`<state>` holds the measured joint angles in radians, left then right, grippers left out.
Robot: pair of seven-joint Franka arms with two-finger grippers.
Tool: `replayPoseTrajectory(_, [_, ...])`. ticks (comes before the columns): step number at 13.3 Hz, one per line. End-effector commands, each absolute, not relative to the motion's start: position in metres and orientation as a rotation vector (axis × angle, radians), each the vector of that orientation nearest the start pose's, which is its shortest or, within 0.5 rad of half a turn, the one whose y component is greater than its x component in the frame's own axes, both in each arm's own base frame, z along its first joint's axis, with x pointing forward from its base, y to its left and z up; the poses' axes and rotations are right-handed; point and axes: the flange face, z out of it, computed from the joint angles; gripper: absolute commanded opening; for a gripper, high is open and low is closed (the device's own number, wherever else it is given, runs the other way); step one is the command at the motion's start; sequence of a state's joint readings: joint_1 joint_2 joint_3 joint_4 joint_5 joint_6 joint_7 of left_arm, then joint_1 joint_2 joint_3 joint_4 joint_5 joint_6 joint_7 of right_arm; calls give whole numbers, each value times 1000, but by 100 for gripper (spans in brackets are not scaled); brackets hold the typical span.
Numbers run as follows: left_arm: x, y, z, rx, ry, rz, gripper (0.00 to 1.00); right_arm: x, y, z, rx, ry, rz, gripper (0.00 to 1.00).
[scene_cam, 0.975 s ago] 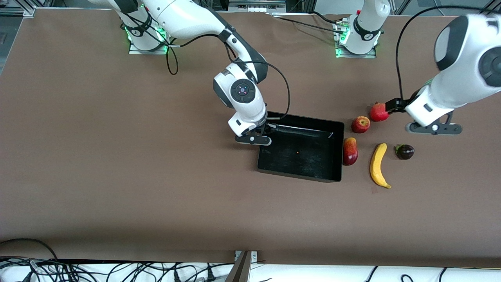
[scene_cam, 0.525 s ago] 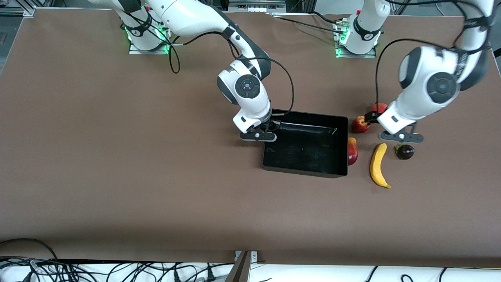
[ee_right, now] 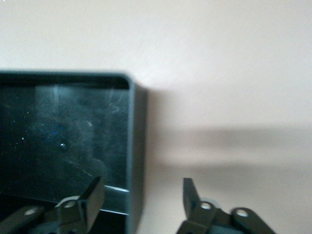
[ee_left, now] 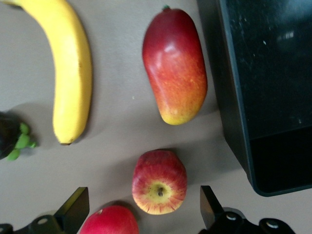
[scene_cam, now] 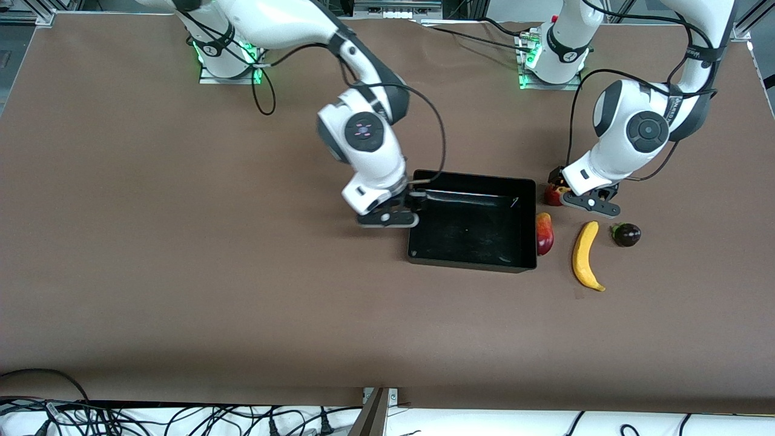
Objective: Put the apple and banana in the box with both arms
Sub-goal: 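Open and withdraw the right gripper while the left gripper grasps the apple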
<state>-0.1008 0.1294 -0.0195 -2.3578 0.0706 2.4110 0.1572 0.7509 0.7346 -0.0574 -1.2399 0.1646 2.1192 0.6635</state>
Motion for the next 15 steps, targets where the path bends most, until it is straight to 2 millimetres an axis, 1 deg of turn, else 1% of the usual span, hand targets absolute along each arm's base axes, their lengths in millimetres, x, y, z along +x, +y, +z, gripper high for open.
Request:
replayPoseTrajectory(1, [475,-60,233,-3048,614,60,100,608,412,438,-2957,-24,-54,100])
replayPoseTrajectory(2, [472,-60,222,-3049,618,59,100,615,379,460,-2965,-54,-28,100])
replayPoseTrajectory(3, [470,-59,213,-3052,618,52,100,614,356,480,-2983,-90,25,100])
replayPoseTrajectory(4, [470,-61,201,-3053,622,35,100,609,337,502,-2997,-101,51,100])
replayPoseTrajectory(5, [470,-61,193,-3055,624,30,100,605,314,523,-3015,-71,71,100])
replayPoseTrajectory(6, [470,-60,192,-3055,624,33,81,597,294,542,-3023,-75,78,100])
replayPoseTrajectory(7, [470,-60,193,-3054,630,40,52,587,269,561,-3023,-84,83,100])
replayPoseTrajectory(8, [470,-57,194,-3055,623,42,28,574,248,574,-3021,-67,86,100])
replayPoseTrajectory(9, [472,-56,198,-3056,616,47,22,559,228,579,-3019,-55,99,100])
replayPoseTrajectory(10, [475,-55,212,-3054,611,38,16,542,207,584,-3032,-65,100,100])
replayPoseTrajectory(11, [481,-54,233,-3051,606,27,14,528,185,591,-3066,-75,73,100])
replayPoseTrajectory(12, [489,-54,257,-3047,598,53,14,518,168,597,-3075,-74,71,100])
replayPoseTrajectory(13, [503,-55,285,-3044,583,91,14,513,152,603,-3074,-99,58,100])
replayPoseTrajectory(14, [519,-59,315,-3043,568,150,17,514,137,605,-3077,-125,56,100])
replayPoseTrajectory(15, [534,-66,345,-3051,514,224,20,518,120,607,-3080,-131,63,100])
